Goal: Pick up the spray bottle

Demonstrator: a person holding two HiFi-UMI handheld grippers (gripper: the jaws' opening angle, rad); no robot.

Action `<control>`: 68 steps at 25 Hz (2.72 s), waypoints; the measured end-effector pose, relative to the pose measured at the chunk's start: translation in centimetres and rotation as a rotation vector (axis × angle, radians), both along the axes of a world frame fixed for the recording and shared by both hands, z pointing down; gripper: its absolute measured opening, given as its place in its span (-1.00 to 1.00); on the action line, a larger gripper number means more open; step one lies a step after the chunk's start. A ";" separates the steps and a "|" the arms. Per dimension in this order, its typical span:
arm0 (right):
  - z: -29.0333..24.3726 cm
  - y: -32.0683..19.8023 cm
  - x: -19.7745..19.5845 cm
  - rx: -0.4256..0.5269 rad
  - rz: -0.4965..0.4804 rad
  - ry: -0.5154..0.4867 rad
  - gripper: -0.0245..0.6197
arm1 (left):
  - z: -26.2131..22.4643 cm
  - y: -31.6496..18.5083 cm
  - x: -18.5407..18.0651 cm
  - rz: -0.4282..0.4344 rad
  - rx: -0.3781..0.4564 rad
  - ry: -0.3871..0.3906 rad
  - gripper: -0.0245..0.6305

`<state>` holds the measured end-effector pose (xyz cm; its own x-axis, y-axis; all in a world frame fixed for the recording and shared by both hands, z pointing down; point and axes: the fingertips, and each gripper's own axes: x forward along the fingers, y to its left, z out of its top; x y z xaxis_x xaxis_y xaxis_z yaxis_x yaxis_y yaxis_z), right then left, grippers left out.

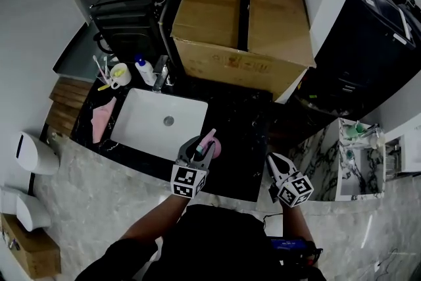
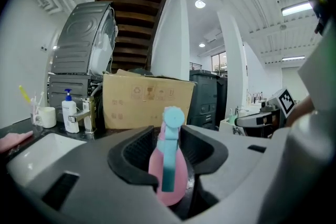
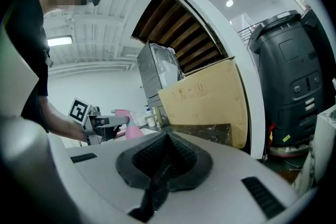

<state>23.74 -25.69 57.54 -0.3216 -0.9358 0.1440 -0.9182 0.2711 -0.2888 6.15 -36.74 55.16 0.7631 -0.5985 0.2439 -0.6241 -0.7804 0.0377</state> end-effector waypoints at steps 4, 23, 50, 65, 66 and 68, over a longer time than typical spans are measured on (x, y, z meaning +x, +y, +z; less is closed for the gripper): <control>0.1 0.0 0.4 -0.003 0.016 0.003 -0.84 | 0.6 -0.3 0.2 -0.001 -0.002 -0.021 -0.44; 0.0 0.1 0.5 0.002 -0.024 -0.006 -0.84 | -0.8 1.1 0.0 -0.017 0.033 -0.024 -0.53; 0.1 6.7 0.6 0.047 -0.193 -0.050 -0.84 | -2.3 11.5 -1.1 -0.155 0.058 -0.029 -0.53; -1.3 10.1 -2.8 0.080 -0.320 -0.060 -0.84 | -3.4 18.5 -5.5 -0.264 0.049 -0.015 -0.53; -1.5 10.0 -3.3 0.087 -0.329 -0.062 -0.84 | -3.6 18.7 -6.1 -0.273 0.052 -0.015 -0.53; -1.9 9.4 -4.5 0.098 -0.350 -0.066 -0.84 | -4.0 18.7 -7.4 -0.296 0.061 -0.016 -0.53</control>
